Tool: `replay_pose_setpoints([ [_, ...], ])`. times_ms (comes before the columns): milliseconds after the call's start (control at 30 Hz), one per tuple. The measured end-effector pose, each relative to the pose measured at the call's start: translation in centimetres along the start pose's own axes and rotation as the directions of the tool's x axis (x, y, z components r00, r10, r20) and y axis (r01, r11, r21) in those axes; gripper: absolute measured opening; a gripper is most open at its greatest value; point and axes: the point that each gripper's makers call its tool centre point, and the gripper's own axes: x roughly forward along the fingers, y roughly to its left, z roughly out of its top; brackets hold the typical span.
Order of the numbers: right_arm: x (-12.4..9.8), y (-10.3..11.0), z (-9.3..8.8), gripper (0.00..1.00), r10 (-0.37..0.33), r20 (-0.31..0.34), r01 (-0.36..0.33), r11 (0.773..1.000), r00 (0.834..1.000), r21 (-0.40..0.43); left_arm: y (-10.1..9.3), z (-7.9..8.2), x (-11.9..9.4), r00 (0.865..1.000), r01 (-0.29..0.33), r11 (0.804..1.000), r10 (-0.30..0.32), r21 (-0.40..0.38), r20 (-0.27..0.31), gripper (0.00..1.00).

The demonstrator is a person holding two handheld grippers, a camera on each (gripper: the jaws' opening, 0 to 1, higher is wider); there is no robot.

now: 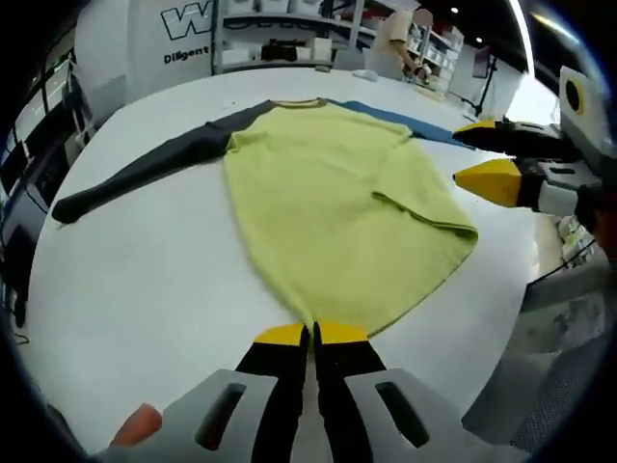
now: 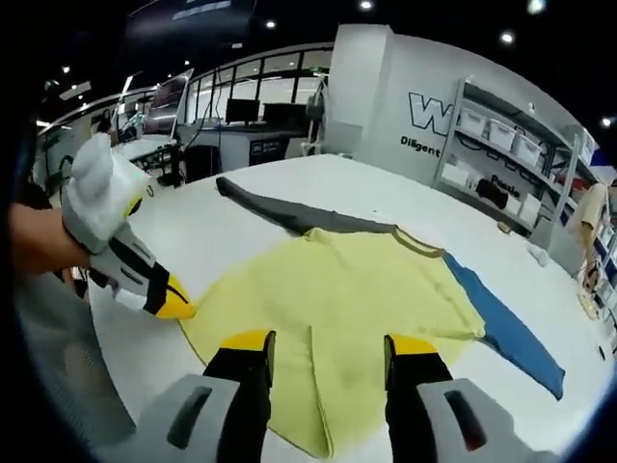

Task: Fold the garment on the visible template until the final outline fits inside the template.

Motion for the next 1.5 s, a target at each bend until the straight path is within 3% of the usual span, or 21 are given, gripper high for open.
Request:
replay_pose_setpoints([
  [33, 1.3, 0.1, -0.5, 0.43, 0.006, -0.02, -0.006, 1.0, 1.0, -0.023, 0.0, 0.0, 0.0, 1.0, 0.001, 1.0, -0.001, -0.001, -0.001, 0.0],
  [200, 3.6, 0.3, -1.7, 0.31, 0.027, -0.073, -0.029, 0.999, 0.997, -0.03, 0.0, 0.0, 0.0, 1.0, 0.002, 1.0, -0.002, -0.001, -0.002, 0.0],
  [433, 4.9, 0.5, -2.1, 0.18, 0.05, -0.084, -0.052, 0.998, 0.995, -0.023, 0.0, 0.0, 0.1, 1.0, 0.004, 1.0, -0.004, -0.002, -0.002, 0.0],
  [667, 6.2, 1.0, -2.7, 0.17, 0.07, -0.11, -0.073, 0.997, 0.992, -0.023, 0.1, 0.0, 0.1, 1.0, 0.007, 1.0, -0.007, -0.008, 0.001, 0.0],
  [1100, 6.7, 0.8, -3.7, 0.12, 0.059, -0.114, -0.064, 0.997, 0.992, -0.044, 0.1, 0.0, 0.1, 1.0, 0.011, 1.0, -0.011, -0.015, 0.003, 0.0],
  [1300, 6.6, 0.5, -3.8, 0.08, 0.037, -0.108, -0.048, 0.993, 0.993, -0.104, 0.0, 0.0, 0.1, 1.0, 0.01, 1.0, -0.01, -0.016, 0.004, 0.0],
  [1400, 6.6, 0.4, -3.9, 0.03, 0.018, -0.108, -0.033, 0.99, 0.994, -0.137, 0.0, 0.0, 0.1, 1.0, 0.009, 1.0, -0.009, -0.015, 0.004, 0.0],
  [1500, 6.5, -0.1, -3.8, 0.0, 0.019, -0.108, -0.032, 0.993, 0.994, -0.114, 0.1, 0.1, 0.1, 1.0, 0.007, 1.0, -0.007, -0.012, 0.008, 0.0],
])
